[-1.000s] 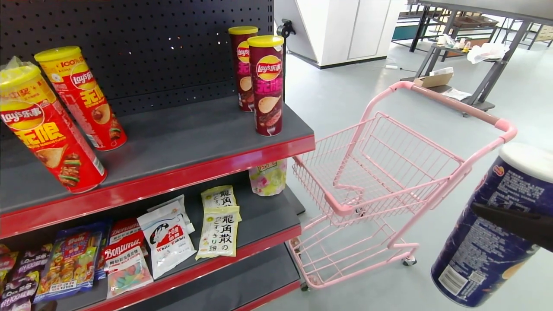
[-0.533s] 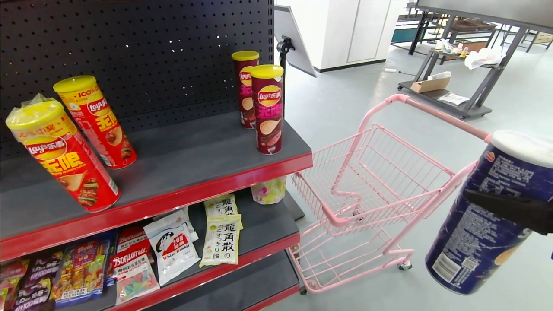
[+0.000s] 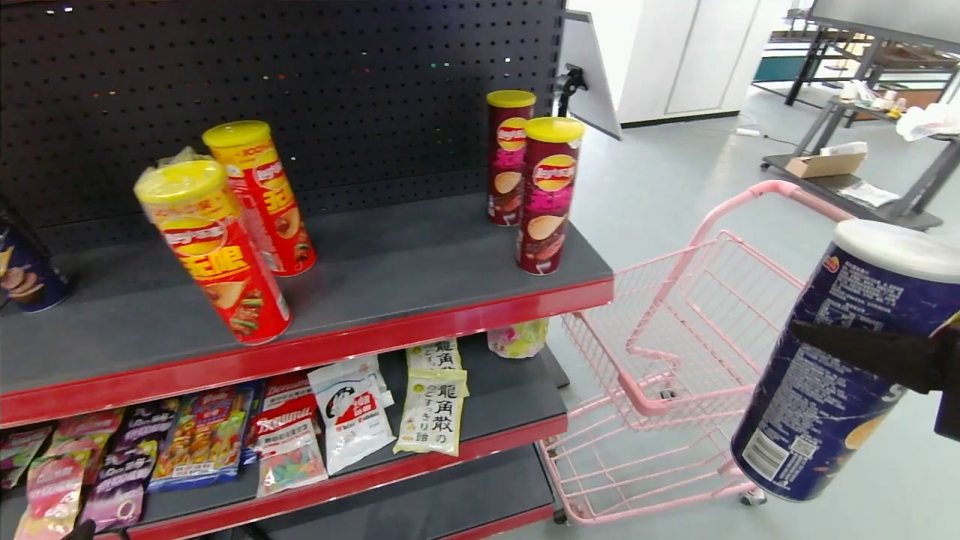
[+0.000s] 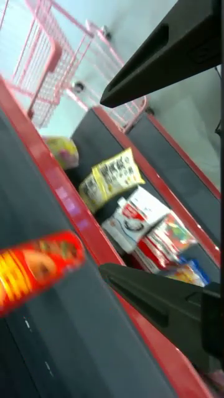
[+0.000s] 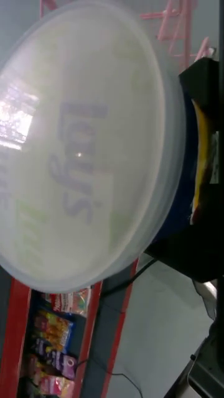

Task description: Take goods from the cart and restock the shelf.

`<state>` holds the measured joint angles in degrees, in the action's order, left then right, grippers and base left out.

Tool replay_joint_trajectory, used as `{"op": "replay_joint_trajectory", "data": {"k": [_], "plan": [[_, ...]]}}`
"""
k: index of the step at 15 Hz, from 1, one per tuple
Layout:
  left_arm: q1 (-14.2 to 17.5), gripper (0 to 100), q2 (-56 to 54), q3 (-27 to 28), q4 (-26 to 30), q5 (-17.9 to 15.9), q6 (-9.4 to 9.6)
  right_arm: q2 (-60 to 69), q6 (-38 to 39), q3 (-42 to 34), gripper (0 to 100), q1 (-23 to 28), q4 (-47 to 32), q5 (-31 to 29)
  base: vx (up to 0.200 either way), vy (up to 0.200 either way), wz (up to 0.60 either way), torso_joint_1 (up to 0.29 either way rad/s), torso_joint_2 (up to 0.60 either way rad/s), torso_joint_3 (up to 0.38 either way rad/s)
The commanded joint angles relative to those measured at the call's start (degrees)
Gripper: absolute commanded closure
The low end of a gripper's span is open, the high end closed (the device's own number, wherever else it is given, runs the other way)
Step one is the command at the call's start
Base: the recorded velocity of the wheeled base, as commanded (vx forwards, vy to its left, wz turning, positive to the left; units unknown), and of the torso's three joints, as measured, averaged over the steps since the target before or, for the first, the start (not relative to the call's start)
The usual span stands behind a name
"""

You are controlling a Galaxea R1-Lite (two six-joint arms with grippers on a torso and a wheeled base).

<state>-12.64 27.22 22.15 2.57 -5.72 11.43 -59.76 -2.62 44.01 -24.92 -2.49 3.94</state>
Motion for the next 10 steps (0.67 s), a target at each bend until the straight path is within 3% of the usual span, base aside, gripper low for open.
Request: {"op": "replay_joint_trajectory", "data": {"k": [1,3,6,10], "plan": [[0.07,0,-0.41,-0.18,-0.02,-0.08,-0.01,-0.18,-0.02,-0.06,100,0.13,-0.06,0.02,0.000,0.000,0.60,0.012,0.00,0.002],[-0.01,0,-0.41,-0.27,-0.02,-0.08,-0.01,-0.10,-0.10,-0.33,100,0.75,-0.06,0.19,0.000,0.000,0.60,0.007,0.00,0.002],[-0.01,0,-0.50,-0.35,0.06,-0.08,-0.10,0.96,-2.65,-2.52,100,0.31,0.11,0.63,0.000,0.000,0.00,0.000,0.00,0.000],[-0.01,0,-0.50,-0.79,0.06,-0.17,-0.18,2.81,-3.62,-3.31,100,-2.50,0.03,11.00,0.000,0.200,0.00,0.004,0.00,0.001]]}}
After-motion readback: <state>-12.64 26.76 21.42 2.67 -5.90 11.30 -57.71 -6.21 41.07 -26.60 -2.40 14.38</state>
